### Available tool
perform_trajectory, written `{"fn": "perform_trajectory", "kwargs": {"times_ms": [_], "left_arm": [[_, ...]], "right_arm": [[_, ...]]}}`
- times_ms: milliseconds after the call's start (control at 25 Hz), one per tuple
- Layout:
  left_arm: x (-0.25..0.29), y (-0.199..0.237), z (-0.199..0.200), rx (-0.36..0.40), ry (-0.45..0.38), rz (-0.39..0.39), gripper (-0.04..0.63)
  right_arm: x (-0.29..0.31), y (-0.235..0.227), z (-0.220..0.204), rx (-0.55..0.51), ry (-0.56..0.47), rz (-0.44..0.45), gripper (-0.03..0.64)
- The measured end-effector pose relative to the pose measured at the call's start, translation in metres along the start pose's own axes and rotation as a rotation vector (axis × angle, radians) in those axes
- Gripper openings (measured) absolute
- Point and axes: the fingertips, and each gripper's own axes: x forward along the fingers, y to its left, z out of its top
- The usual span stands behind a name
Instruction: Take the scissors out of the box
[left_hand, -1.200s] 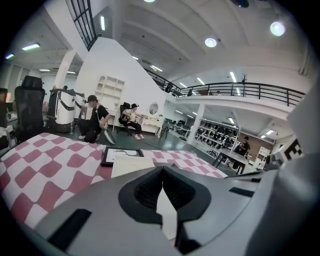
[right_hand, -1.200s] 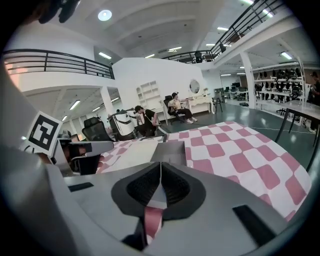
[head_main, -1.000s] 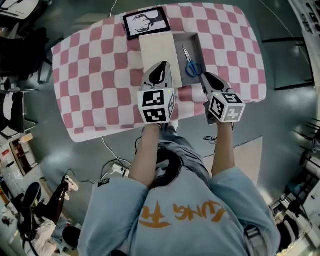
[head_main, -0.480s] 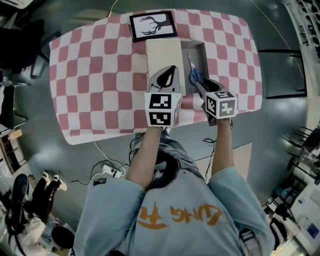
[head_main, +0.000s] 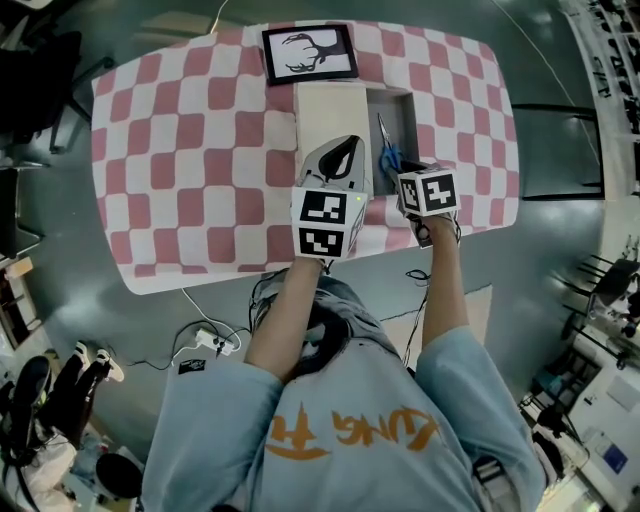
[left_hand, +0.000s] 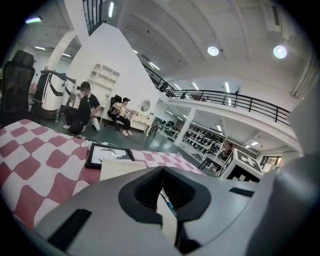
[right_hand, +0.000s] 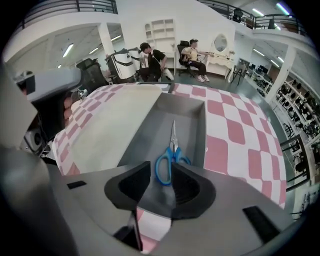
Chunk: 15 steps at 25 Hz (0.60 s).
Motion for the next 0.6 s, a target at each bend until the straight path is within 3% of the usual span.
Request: {"fn": "perform_trajectory", "kwargs": {"times_ms": [600], "left_arm": [[0.008,0.019,0.003,-0.048,0.016,-0.035,0.020]], "right_arm": [[0.025,-0.011,0.001,-0.016,0.189,-0.083,0.106]]}}
